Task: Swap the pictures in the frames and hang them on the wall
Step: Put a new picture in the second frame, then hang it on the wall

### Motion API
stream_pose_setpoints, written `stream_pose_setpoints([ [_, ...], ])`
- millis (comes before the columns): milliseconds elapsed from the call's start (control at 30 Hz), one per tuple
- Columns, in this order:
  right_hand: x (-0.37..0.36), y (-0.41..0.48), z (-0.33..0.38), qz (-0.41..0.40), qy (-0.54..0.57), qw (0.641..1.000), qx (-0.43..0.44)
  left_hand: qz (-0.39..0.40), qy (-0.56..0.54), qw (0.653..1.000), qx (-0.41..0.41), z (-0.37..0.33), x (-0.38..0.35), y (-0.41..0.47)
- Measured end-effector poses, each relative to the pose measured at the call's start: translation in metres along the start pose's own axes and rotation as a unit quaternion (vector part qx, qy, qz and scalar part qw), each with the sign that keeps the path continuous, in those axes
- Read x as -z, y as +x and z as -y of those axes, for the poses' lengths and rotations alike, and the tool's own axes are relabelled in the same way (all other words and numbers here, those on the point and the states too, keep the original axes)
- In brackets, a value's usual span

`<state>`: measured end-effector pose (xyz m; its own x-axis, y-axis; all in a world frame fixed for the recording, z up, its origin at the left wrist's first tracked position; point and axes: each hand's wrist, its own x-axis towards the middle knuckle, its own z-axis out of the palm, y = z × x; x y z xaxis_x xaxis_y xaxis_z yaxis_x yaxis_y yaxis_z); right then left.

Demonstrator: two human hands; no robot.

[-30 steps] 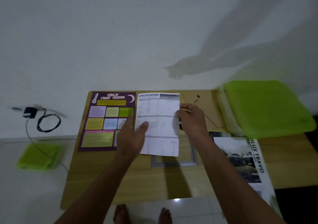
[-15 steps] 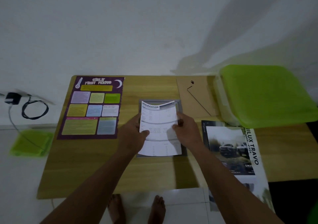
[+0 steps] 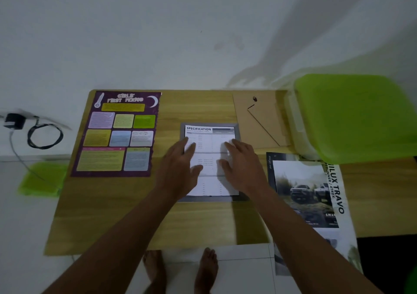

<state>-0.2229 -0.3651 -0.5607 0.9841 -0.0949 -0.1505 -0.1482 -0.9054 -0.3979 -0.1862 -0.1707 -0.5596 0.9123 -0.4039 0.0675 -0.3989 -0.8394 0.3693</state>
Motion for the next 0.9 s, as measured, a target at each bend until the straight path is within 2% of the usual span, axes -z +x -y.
stream_pose_setpoints([
  [167,-0.008,0.002,-0.015,0.039,-0.051,0.997,0.044,0.12,0.055,0.991,-0.03,0.006,0.001,0.001],
  [633,-0.007,0.003,-0.021,0.045,-0.043,0.996,0.068,0.119,0.02,0.992,-0.027,0.011,0.001,0.001],
  [900,-0.004,0.003,-0.018,0.052,-0.039,0.996,0.065,0.144,0.077,0.985,-0.05,0.014,0.002,0.002],
])
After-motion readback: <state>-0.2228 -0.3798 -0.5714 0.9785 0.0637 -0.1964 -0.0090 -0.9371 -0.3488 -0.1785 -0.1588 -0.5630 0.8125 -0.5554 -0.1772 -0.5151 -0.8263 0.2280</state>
